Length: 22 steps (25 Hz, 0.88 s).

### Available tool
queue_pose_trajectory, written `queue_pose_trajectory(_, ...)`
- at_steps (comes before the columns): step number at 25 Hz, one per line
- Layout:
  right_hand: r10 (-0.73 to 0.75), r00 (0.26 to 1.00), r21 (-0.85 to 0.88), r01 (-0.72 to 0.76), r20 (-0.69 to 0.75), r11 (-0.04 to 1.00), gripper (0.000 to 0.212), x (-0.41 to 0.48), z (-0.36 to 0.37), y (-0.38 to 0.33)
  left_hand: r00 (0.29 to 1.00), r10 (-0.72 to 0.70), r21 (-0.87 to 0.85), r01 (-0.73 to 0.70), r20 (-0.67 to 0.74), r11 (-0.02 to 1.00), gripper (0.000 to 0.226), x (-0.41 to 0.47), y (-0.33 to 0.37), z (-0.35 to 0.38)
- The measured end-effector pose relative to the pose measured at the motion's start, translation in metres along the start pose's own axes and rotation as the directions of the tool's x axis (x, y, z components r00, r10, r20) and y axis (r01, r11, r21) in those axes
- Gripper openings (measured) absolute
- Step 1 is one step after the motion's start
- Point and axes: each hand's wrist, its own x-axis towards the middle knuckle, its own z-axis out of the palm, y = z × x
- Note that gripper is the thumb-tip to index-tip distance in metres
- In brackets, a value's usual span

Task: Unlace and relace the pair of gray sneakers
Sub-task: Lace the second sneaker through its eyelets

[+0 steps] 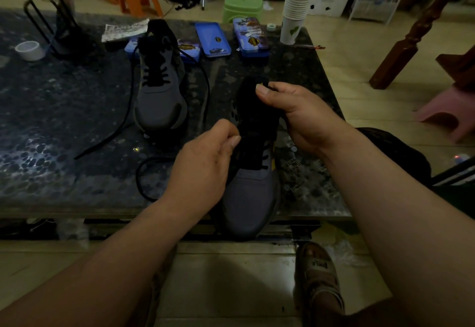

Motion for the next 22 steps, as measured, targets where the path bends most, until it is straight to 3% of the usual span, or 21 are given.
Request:
queue_pose_trajectory(5, 0.001, 1.0, -0.019, -0.001, -0.003, 1.0, 0.025, 0.0003, 0.0002, 0.0013, 1.0, -0.02, -0.004, 0.02, -0.02, 1.0, 0.012, 0.0006, 0.0057, 0.0008)
queue_pose_trajectory(13, -0.004, 1.0, -0.074, 0.003, -0.017, 0.997, 0.03, 0.0048, -0.0008, 0.0045, 0.98, -0.19, -0.118, 0.183, -0.056, 0.976, 0.013, 0.004, 0.0072, 0.0044)
queue_pose_trajectory(18, -0.014, 1.0, -0.082, 0.012, -0.016, 0.997, 0.023, 0.0032, -0.0006, 0.0037, 0.99, -0.144, -0.166, 0.14, -0.01, 0.976, 0.01, 0.0073, 0.0078, 0.0022)
queue_pose_trajectory(22, -0.011, 1.0, -0.107, 0.009, -0.017, 0.994, 0.02, 0.0019, 0.0014, 0.0017, 0.972, -0.23, -0.226, 0.236, 0.052, 0.945, 0.006, 0.0053, 0.0075, -0.0031)
